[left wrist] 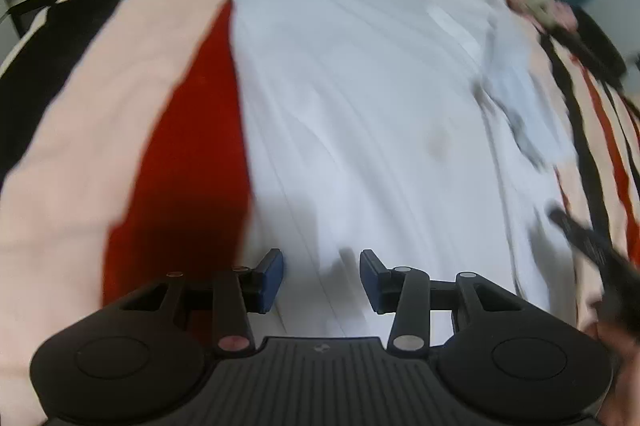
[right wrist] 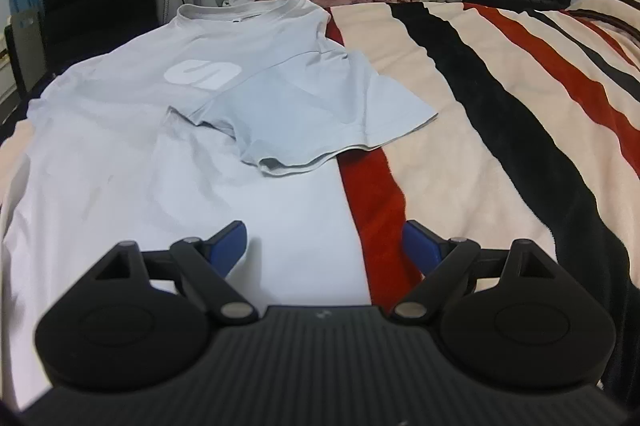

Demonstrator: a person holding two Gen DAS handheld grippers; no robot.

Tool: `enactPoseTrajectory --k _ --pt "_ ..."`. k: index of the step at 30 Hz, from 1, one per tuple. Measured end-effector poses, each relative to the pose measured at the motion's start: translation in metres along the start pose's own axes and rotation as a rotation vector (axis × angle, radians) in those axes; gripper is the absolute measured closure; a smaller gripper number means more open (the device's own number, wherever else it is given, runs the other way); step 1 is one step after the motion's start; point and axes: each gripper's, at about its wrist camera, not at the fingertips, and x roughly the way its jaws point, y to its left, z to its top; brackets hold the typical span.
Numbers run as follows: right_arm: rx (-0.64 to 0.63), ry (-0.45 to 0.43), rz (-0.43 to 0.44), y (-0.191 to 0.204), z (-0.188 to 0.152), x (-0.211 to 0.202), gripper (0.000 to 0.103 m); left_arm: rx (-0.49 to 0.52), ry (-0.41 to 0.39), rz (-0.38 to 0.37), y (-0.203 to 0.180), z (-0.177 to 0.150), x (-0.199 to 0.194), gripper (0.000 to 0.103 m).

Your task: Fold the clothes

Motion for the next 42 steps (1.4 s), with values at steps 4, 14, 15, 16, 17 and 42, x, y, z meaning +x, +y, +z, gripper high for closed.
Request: enactPoseTrajectory --k 4,14,15,16,17,42 --pt "0.0 0.027 -0.005 -0.004 -0.003 0.005 0.017 0.046 0.091 -0.014 -0.018 -0.035 -0.008 0.059" --pt "0.002 0.051 -0.008 -0.005 -0.007 0.009 0.017 0.127 0.16 0.024 -0.014 -0.052 -0.019 0.099" --pt "0.004 0.051 -0.006 -0.005 -0.007 0.009 0.017 0.126 0.166 0.024 -0.006 -0.049 -0.023 0.099" --pt "0.006 0.052 -0.005 -0.005 -0.006 0.009 0.017 0.126 0.17 0.036 -0.001 -0.048 -0.028 0.1" --pt "0.008 0.052 -0.004 -0.005 -0.006 0.009 0.017 0.124 0.176 0.051 0.005 -0.047 -0.034 0.1" --pt "0.041 0.043 -0.003 -0.015 -0.007 0.004 0.017 0.241 -0.285 0.226 -0.047 -0.015 -0.096 0.024"
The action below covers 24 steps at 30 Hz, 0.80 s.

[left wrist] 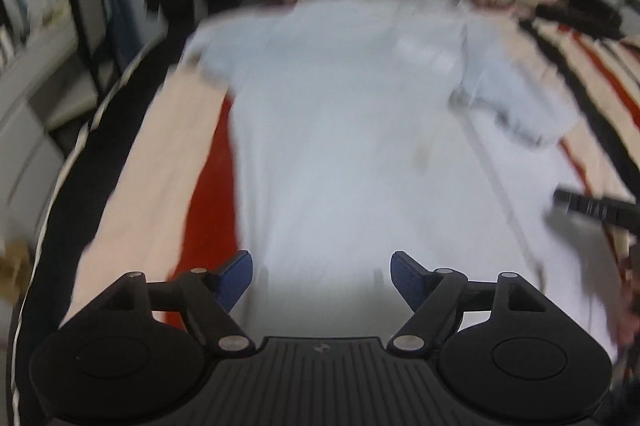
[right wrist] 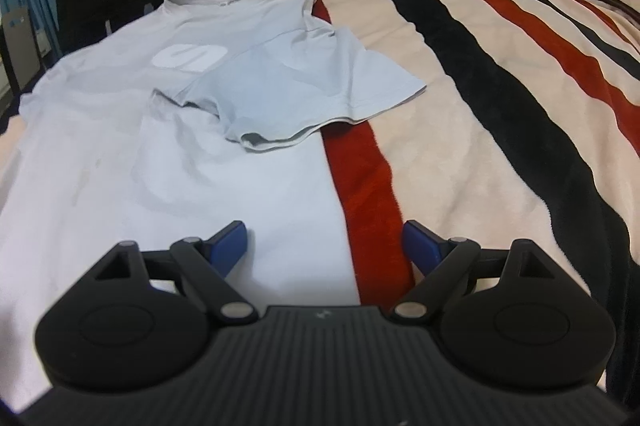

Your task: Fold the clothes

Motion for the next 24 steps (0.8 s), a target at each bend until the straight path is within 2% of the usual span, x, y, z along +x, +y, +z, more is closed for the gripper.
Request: enactPoseTrajectory --k 2,6,12,15,20,23,24 --pt "0.013 -0.005 -0.002 -0.003 0.0 -0.001 0.017 0.018 -0.087 -0.007 -0.017 0.006 0.003 0.022" --pt "0.044 -0.021 -0.004 -0.011 -0.003 -0.006 0.017 -0.058 -0.141 -0.056 -0.03 0.005 0.014 0.022" --pt "0.095 -0.047 0.015 -0.015 0.003 -0.008 0.017 -0.058 -0.172 -0.025 -0.032 -0.017 0.056 0.02" --pt "0.105 -0.067 0.024 -0.016 0.005 -0.009 0.017 -0.1 -0.166 -0.052 -0.034 -0.017 0.08 0.02" --pt "0.278 -0.112 0.11 -0.043 0.017 -0.004 0.017 -0.148 -0.157 -0.098 -0.031 -0.018 0.079 0.018" --pt "0.41 -0.132 0.16 -0.068 0.026 0.011 0.017 -0.158 -0.153 -0.087 -0.032 -0.02 0.082 0.018" --pt "0.454 -0.137 0.174 -0.076 0.029 0.018 0.021 -0.157 -0.15 -0.081 -0.034 -0.02 0.083 0.018"
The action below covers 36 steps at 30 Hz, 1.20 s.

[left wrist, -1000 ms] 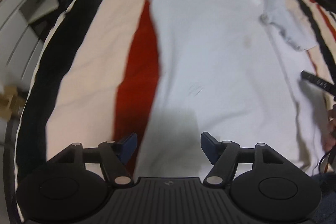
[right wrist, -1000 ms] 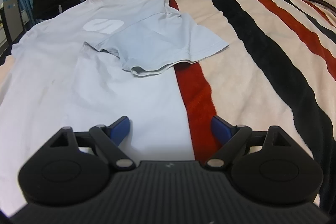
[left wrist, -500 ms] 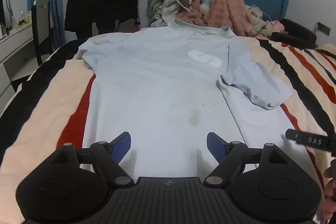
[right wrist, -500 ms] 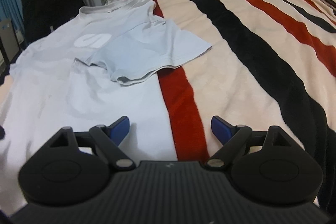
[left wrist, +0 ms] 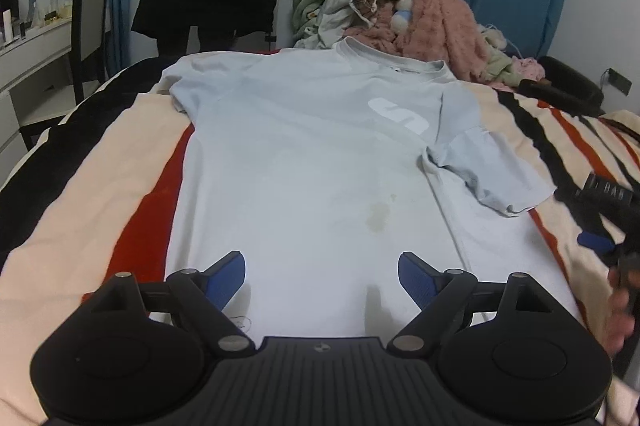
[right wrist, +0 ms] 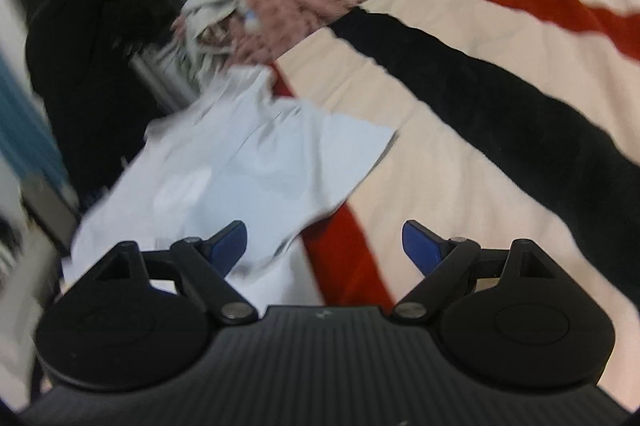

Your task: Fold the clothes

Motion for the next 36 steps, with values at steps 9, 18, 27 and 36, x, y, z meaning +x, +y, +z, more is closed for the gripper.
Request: enactPoseTrajectory --k 9,18,27,36 --pt "0.202 -0.012 -0.004 -0.051 0.024 0.061 0.031 -0.024 0.055 -0.035 -0.004 -0.004 0.017 0.018" --pt "-0.035 0.007 -0.103 -0.021 0.036 0.098 0.032 -0.064 0.112 -0.073 -0.009 -0.003 0.041 0.018" --pt "-0.212 -0.046 -0.18 0.009 0.042 0.125 0.081 -0.084 0.129 -0.052 -0.007 0.0 0.057 0.018" --pt "-0.676 -0.124 -0.392 0.039 0.097 0.134 0.097 -0.041 0.148 -0.067 -0.011 -0.002 0.066 0.017"
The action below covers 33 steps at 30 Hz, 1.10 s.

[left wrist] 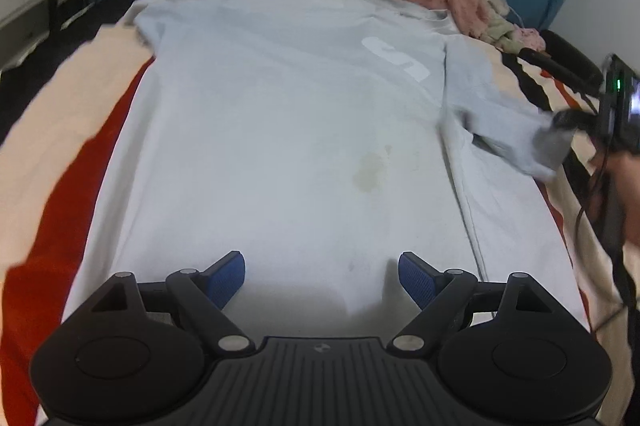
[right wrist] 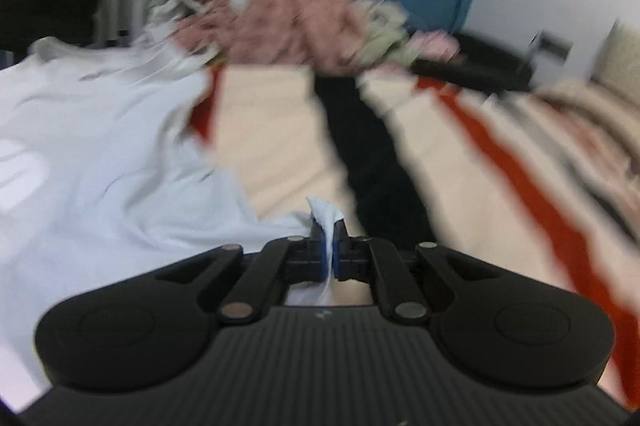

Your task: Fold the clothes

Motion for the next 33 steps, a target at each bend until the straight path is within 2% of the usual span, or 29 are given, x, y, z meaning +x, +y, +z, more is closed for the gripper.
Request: enactPoseTrajectory --k 3,5,8,10,16,17,18,19,21,23,26,29,33 --pt "-0.065 -0.062 -0.112 -0.027 0.027 0.011 0.097 0.03 -0.013 -0.01 -0.008 0.002 0.001 0.017" --pt "-0.093 -0.068 -0.172 -0.044 0.042 0.027 0.097 0.052 -0.021 -0.019 -0.013 0.002 0.003 0.017" --pt "-0.182 -0.047 -0.256 -0.062 0.054 0.062 0.097 0.092 -0.044 -0.016 -0.02 0.005 0.008 0.017" --pt "-0.192 -0.013 -0.27 -0.071 0.051 0.083 0.097 0.109 -0.05 -0.016 -0.024 0.007 0.013 0.017" --pt "-0.151 0.039 -0.205 -0.073 0.017 0.123 0.094 0.152 -0.062 -0.018 -0.031 0.014 0.03 0.017" --pt "-0.134 0.043 -0.189 -0.071 0.013 0.127 0.087 0.148 -0.062 -0.021 -0.031 0.015 0.032 0.017" --pt "-0.124 0.044 -0.177 -0.071 0.009 0.127 0.072 0.143 -0.062 -0.025 -0.03 0.016 0.033 0.017" --pt "-0.12 0.035 -0.175 -0.07 0.008 0.126 0.065 0.135 -0.062 -0.032 -0.03 0.017 0.034 0.017" --pt "-0.097 0.013 -0.167 -0.07 0.006 0.12 0.035 0.128 -0.064 -0.039 -0.028 0.018 0.034 0.017" --pt "-0.026 0.013 -0.117 -0.075 0.008 0.107 0.024 0.126 -0.064 -0.041 -0.028 0.018 0.032 0.017" --pt "0.076 0.017 0.005 -0.082 0.012 0.08 0.023 0.114 -0.064 -0.047 -0.026 0.018 0.029 0.017" --pt "0.11 0.006 0.084 -0.079 0.013 0.039 0.023 0.106 -0.07 -0.044 -0.024 0.018 0.023 0.017" --pt "0.17 -0.015 0.154 -0.075 0.011 -0.037 0.023 0.112 -0.092 -0.052 -0.023 0.014 0.01 0.017"
